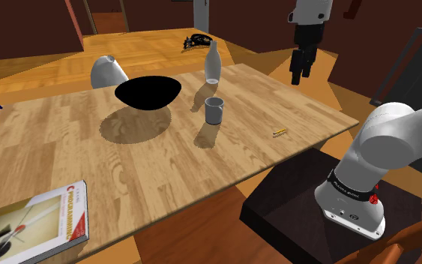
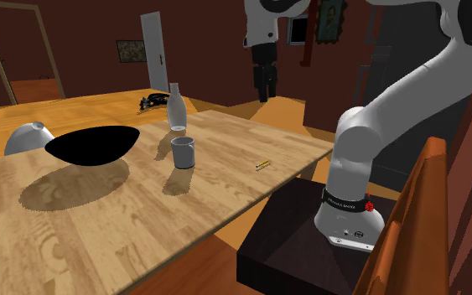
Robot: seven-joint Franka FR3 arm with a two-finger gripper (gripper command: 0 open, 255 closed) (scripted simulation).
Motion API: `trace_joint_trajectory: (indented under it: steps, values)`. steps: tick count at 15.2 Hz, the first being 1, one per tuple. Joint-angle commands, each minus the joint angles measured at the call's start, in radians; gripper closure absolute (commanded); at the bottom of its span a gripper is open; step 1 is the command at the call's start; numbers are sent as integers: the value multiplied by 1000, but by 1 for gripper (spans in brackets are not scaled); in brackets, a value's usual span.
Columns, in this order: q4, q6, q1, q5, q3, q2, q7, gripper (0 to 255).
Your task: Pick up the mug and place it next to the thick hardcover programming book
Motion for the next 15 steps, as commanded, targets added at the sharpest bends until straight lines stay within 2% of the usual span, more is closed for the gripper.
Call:
trace_joint_trajectory:
  steps: [1,8,15]
  values:
    - [0,0,0,0,0,0,0,0]
    - [-10,265,16,15,-12,195,-20,0]
    - [52,495,35,42,-22,427,-48,0]
